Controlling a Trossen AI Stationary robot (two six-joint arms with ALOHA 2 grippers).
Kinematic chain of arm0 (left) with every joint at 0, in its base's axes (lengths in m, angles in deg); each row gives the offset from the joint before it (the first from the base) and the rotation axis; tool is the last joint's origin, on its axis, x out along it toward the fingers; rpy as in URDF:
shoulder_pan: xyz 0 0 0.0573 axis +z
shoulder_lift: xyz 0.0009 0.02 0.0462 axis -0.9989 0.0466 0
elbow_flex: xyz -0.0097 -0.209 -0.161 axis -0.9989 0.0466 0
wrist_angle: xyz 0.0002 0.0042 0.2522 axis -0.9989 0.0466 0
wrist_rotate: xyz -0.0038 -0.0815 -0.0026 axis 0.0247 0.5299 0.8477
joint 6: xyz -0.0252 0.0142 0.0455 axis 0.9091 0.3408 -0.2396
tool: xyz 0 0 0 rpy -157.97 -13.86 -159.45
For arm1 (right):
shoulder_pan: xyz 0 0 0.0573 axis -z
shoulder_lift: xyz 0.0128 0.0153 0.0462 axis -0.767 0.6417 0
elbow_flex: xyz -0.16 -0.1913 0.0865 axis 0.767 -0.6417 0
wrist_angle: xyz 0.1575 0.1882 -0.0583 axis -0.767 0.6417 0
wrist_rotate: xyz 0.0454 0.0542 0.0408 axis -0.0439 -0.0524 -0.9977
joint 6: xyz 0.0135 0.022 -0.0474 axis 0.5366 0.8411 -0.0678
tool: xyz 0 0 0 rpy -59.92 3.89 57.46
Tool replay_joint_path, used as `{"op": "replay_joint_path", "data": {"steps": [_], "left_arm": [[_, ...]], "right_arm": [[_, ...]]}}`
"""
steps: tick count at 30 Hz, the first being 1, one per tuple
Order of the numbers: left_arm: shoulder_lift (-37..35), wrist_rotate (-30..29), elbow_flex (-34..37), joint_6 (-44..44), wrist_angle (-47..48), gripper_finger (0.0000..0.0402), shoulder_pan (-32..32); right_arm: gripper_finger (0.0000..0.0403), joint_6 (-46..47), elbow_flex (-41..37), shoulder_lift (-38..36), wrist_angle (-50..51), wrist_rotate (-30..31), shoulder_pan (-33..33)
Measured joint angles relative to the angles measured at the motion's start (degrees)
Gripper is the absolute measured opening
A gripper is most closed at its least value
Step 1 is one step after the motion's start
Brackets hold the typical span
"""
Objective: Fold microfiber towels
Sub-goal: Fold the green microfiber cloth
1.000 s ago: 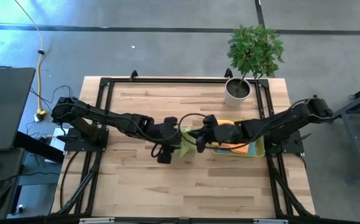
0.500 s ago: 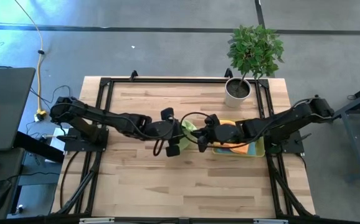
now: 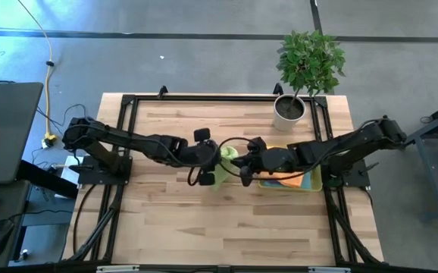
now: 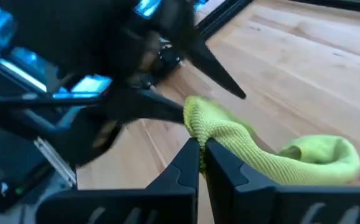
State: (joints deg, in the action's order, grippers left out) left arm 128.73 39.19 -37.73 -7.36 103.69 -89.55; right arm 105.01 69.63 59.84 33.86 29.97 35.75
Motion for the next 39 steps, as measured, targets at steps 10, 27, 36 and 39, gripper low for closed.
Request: {"op": "replay_joint_path", "data": {"steps": [10, 27, 36, 39], "left_arm": [[0.07, 8.54, 0.12, -2.44, 9.94, 0.0108, 0.7], [0.07, 22.97, 0.91, -5.83, -4.9, 0.0117, 0.18], [0.07, 23.36, 0.91, -6.0, -7.91, 0.0171, -0.91], [0.07, 23.31, 0.91, -5.13, -10.84, 0.0172, -0.72]], "right_arm": [[0.0, -2.62, 13.33, 0.0, 25.73, 0.57, -3.17], [0.0, -16.48, 16.03, 0.0, 28.08, -4.1, -5.79], [0.0, -16.58, 16.03, 0.0, 31.29, -3.98, -5.77], [0.0, -16.58, 16.03, 0.0, 31.23, -3.74, -5.77]]}}
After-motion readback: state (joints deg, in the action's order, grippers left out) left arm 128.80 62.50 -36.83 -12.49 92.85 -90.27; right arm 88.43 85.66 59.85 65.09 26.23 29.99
